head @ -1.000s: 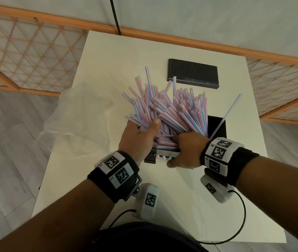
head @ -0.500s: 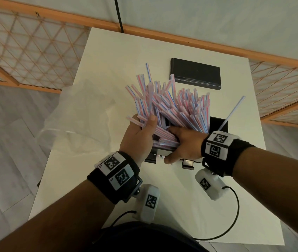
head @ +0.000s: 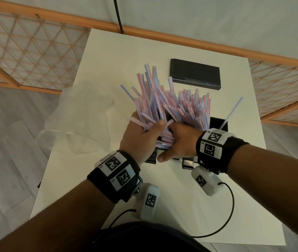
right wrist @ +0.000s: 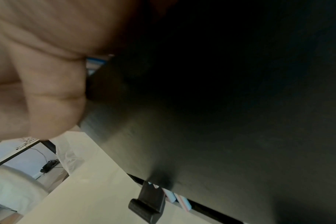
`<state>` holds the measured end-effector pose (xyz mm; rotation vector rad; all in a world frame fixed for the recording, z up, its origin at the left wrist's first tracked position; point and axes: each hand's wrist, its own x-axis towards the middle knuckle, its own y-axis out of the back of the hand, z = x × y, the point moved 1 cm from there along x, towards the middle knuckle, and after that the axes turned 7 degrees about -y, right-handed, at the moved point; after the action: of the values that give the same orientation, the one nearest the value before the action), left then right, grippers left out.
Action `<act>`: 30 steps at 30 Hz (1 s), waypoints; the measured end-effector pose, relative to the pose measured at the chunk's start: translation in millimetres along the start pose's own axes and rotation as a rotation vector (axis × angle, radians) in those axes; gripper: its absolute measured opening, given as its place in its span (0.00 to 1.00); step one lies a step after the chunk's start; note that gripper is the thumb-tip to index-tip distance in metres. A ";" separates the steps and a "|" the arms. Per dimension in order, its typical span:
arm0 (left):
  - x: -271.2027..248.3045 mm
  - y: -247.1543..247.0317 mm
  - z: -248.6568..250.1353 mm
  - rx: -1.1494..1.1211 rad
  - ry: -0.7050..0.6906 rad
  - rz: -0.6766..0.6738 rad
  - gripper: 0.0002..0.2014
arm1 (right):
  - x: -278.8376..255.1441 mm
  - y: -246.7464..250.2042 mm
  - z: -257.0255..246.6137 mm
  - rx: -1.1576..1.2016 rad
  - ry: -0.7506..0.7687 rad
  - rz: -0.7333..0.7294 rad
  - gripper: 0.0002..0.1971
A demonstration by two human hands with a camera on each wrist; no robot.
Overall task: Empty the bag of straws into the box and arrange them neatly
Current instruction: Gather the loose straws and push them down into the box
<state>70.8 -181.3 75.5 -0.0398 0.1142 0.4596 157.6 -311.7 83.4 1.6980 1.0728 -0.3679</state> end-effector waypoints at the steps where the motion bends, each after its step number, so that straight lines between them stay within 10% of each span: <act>1: 0.9 0.5 1.1 0.003 -0.014 0.000 0.27 | -2.8 0.9 -0.2 0.031 0.029 0.013 0.38; 16: 9.2 2.2 -11.4 0.121 0.005 -0.027 0.33 | -14.0 -5.2 12.2 -0.131 0.008 0.094 0.50; 19: 10.4 2.5 -14.6 0.153 0.035 -0.066 0.41 | -30.5 -3.2 12.8 -0.223 -0.063 0.083 0.32; 26: 7.5 10.5 0.7 0.022 0.048 0.023 0.38 | -92.5 10.3 34.9 -0.184 0.099 0.425 0.14; 30: 3.3 3.2 2.2 0.061 0.041 0.014 0.26 | -104.0 42.7 62.9 -0.059 -0.196 0.704 0.16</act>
<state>72.6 -176.9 77.3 0.0114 0.1687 0.4690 150.0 -418.5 154.9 1.8195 0.2975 -0.0429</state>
